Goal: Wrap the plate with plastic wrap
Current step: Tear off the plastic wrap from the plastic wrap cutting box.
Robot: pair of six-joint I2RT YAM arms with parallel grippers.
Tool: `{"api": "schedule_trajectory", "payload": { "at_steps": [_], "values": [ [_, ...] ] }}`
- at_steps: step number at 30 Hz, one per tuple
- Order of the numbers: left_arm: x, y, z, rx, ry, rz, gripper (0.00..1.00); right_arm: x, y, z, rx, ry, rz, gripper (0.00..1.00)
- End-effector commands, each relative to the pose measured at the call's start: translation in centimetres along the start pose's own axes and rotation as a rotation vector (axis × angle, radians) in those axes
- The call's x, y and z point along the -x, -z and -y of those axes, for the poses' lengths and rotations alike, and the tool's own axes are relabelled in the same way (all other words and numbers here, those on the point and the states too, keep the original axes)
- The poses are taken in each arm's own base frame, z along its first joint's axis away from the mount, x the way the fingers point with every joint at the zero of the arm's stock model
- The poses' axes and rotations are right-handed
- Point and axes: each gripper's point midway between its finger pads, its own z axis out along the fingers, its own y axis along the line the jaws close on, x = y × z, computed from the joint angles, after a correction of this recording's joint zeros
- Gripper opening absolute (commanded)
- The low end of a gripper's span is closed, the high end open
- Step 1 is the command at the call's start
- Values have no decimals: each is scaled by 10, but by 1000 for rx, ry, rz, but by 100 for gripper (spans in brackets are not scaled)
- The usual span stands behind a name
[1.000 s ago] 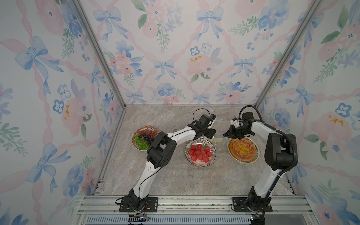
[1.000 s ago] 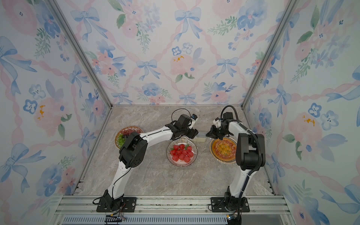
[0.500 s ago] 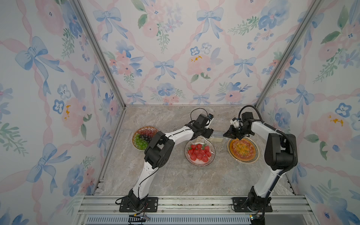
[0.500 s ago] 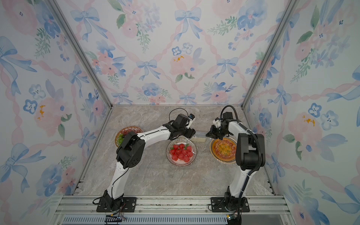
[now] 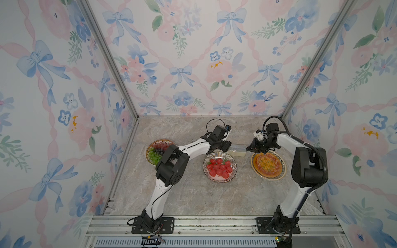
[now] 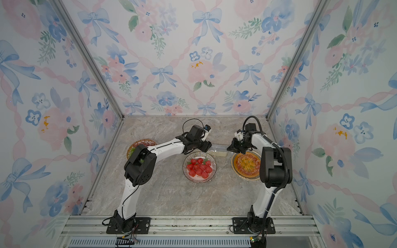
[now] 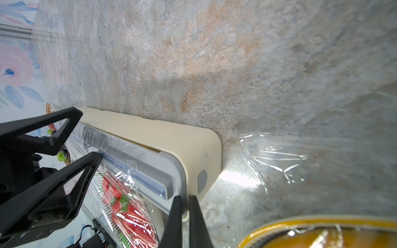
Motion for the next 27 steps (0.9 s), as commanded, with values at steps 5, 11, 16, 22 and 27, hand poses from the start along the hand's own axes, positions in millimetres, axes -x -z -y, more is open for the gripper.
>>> {"api": "schedule_trajectory", "payload": {
  "at_steps": [5, 11, 16, 22, 27],
  "values": [
    [-3, 18, -47, 139, 9, -9, 69, -61, -31, 69, -275, -128, -218, 6],
    [-8, 24, -58, 164, 10, -18, 69, -60, -30, 69, -275, -128, -215, 6],
    [-14, 27, -69, 186, 19, -29, 69, -59, -31, 69, -276, -128, -215, 6],
    [-21, 33, -82, 212, 29, -40, 69, -59, -31, 69, -278, -128, -215, 6],
    [-27, 38, -95, 238, 42, -49, 69, -59, -30, 69, -280, -128, -214, 6]
  ]
}}
